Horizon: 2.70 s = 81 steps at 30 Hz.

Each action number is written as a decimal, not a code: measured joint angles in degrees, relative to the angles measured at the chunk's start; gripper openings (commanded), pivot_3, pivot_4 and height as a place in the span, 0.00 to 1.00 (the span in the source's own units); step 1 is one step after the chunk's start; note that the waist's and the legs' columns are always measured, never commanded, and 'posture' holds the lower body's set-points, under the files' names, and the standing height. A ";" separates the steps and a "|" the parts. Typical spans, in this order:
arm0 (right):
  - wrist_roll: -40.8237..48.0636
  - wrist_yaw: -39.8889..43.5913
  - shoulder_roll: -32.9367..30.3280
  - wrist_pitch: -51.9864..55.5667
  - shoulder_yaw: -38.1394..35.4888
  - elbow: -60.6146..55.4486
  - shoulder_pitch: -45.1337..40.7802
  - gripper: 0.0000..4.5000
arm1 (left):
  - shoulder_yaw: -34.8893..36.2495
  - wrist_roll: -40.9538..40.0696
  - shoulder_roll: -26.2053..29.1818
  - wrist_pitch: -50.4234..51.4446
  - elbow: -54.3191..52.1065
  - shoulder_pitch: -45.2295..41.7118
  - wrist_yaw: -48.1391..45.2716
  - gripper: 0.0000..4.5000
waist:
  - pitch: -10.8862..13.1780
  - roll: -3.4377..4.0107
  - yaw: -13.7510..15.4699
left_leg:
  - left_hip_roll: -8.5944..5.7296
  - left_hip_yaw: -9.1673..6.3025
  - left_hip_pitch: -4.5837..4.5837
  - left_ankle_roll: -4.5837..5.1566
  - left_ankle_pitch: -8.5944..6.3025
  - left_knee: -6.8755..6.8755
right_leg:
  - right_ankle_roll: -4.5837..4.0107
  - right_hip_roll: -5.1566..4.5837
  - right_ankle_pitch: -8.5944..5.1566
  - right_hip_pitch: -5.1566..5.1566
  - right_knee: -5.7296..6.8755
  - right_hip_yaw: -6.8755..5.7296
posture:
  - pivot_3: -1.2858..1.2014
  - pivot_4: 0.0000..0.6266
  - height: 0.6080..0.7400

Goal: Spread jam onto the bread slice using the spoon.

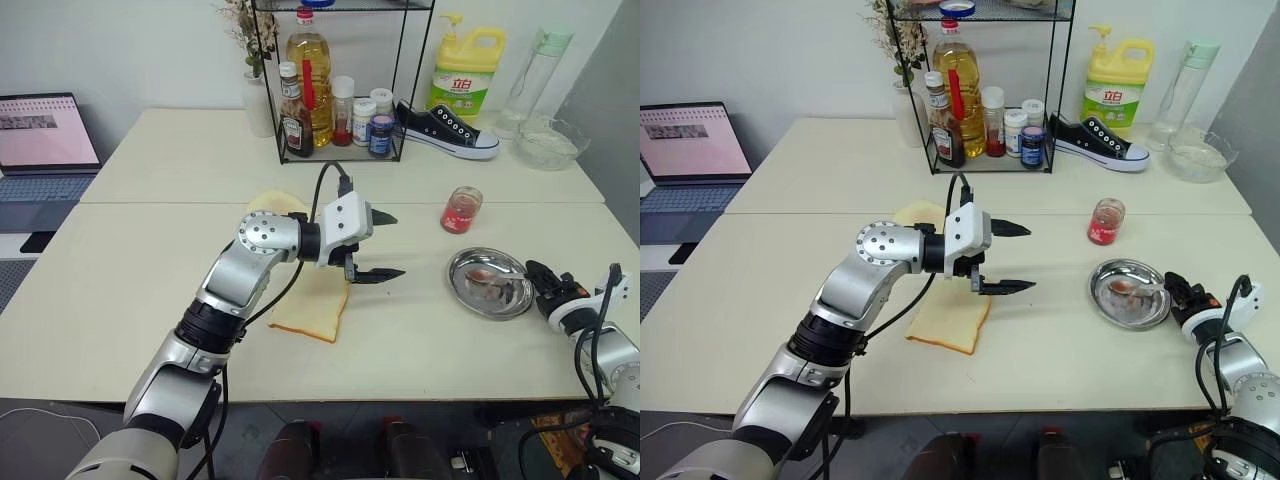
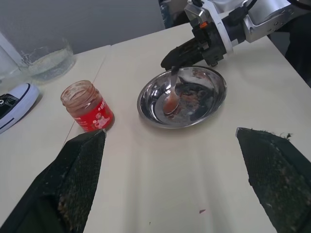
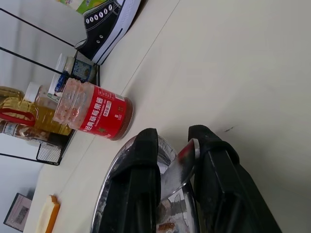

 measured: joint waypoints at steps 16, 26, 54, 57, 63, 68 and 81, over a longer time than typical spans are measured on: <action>-0.12 -0.37 -0.10 -0.58 0.07 -0.08 0.37 0.24 | 0.00 0.01 0.00 -0.22 0.00 0.00 -0.02 1.00 | 0.00 0.00 0.15 | -0.01 -0.01 -0.01 0.00 0.00 0.00 | 0.00 -0.01 0.00 0.01 -0.01 0.00 | 0.52 0.24 1.00; 0.01 -1.05 -0.57 -0.84 -0.68 0.27 0.34 0.24 | 0.00 0.01 0.01 -0.89 0.00 0.15 0.03 1.00 | 0.00 0.00 0.22 | -0.02 0.00 -0.01 0.00 0.00 0.00 | 0.00 -0.03 0.00 0.01 -0.01 0.00 | 0.52 0.24 1.00; 2.12 -1.30 1.14 0.42 -0.78 -2.33 -0.59 0.01 | 0.01 0.03 0.59 -0.99 -0.05 0.34 -0.03 1.00 | 0.02 0.03 0.05 | -0.02 0.01 -0.01 0.00 0.00 -0.01 | 0.00 -0.02 0.00 -0.02 -0.01 0.00 | 0.52 0.24 1.00; 2.41 -1.35 1.05 0.70 -0.71 -2.33 -0.60 0.01 | 0.01 0.02 0.59 -0.99 -0.05 0.34 -0.01 1.00 | 0.02 0.04 0.03 | -0.01 0.00 -0.01 0.00 0.00 -0.02 | 0.00 -0.02 0.00 -0.02 -0.01 0.00 | 0.52 0.24 1.00; 1.19 -1.64 -1.08 3.18 5.10 -10.34 -0.93 0.01 | 0.74 -0.07 0.86 -0.84 0.12 0.33 0.14 1.00 | 0.07 0.12 -0.20 | 0.01 0.02 -0.01 0.00 0.00 -0.06 | 0.00 -0.01 0.00 -0.08 0.00 0.00 | 0.52 0.24 1.00; 2.86 -1.90 -8.53 7.57 9.40 -19.13 -10.08 0.01 | 3.45 -0.72 0.88 -0.42 2.55 -1.62 1.46 1.00 | 0.31 0.54 -0.18 | -0.01 0.03 -0.08 0.00 0.00 -0.07 | 0.01 0.00 0.00 -0.16 0.00 -0.08 | 0.52 0.24 1.00; -19.81 10.36 -21.23 -3.11 25.08 -4.39 -31.85 0.01 | 4.55 3.36 -4.27 -8.12 12.39 -6.59 7.49 1.00 | 0.37 0.45 0.02 | -0.11 0.09 -0.13 0.01 0.00 -0.01 | 0.03 -0.11 0.00 -0.15 -0.05 -0.09 | 0.52 0.24 1.00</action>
